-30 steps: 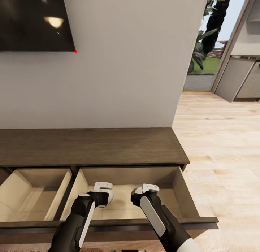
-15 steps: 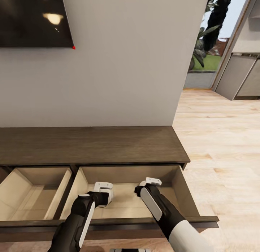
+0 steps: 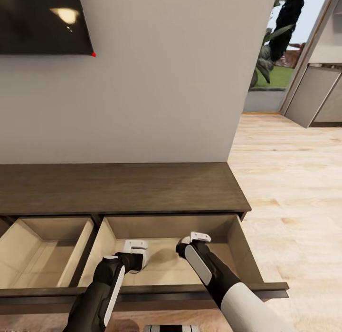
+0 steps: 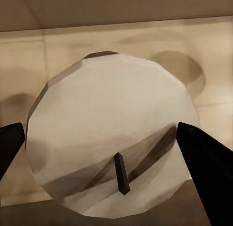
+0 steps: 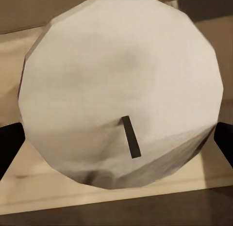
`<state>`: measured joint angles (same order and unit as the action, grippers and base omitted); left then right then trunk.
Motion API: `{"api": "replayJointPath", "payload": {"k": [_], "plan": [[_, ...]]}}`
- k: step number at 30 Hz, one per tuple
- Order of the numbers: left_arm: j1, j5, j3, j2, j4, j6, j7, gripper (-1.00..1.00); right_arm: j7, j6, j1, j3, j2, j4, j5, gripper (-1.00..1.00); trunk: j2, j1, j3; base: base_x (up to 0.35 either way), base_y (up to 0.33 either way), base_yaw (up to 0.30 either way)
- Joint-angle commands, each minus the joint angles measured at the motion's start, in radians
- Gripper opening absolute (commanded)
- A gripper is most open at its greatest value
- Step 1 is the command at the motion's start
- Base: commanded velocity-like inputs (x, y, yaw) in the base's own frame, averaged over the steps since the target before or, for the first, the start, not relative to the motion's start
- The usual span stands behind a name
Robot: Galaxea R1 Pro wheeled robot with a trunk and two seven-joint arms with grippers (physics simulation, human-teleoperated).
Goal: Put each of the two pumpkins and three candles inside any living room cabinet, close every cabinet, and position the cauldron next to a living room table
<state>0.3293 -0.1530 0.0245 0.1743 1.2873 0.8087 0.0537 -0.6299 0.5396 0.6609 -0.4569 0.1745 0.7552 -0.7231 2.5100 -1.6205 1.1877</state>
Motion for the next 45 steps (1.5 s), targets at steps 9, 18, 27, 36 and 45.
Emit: {"api": "replayJointPath", "payload": {"k": [9, 18, 27, 36, 45], "plan": [[0.0, -0.004, 0.0, 0.0, 0.002, 0.004, 0.006, -1.0, -0.006, 0.025, 0.0, -0.012, 0.0, 0.001, -0.007, -1.0, 0.001, -0.001, 0.013, 0.0, 0.0, 0.0], [0.0, -0.003, 0.0, 0.0, 0.002, 0.004, 0.006, -1.0, -0.005, 0.032, 0.0, -0.014, 0.0, 0.001, -0.007, -1.0, 0.003, -0.004, 0.036, 0.0, 0.0, 0.0], [0.0, -0.003, 0.0, 0.0, 0.003, 0.004, 0.006, -1.0, -0.005, 0.032, 0.0, -0.014, 0.0, 0.001, -0.006, 1.0, 0.003, -0.004, 0.04, 0.0, 0.0, 0.0], [0.0, -0.001, 0.001, 0.0, 0.003, 0.004, 0.006, 1.0, -0.005, 0.031, 0.0, -0.08, 0.0, 0.001, -0.007, 1.0, 0.003, -0.004, 0.04, 0.0, 0.0, 0.0], [0.0, 0.003, 0.015, 0.0, 0.009, 0.013, 0.006, 1.0, -0.005, 0.031, 0.0, -0.081, 0.0, 0.001, -0.007, 1.0, 0.001, -0.001, 0.009, 0.0, 0.0, 0.0]]}}
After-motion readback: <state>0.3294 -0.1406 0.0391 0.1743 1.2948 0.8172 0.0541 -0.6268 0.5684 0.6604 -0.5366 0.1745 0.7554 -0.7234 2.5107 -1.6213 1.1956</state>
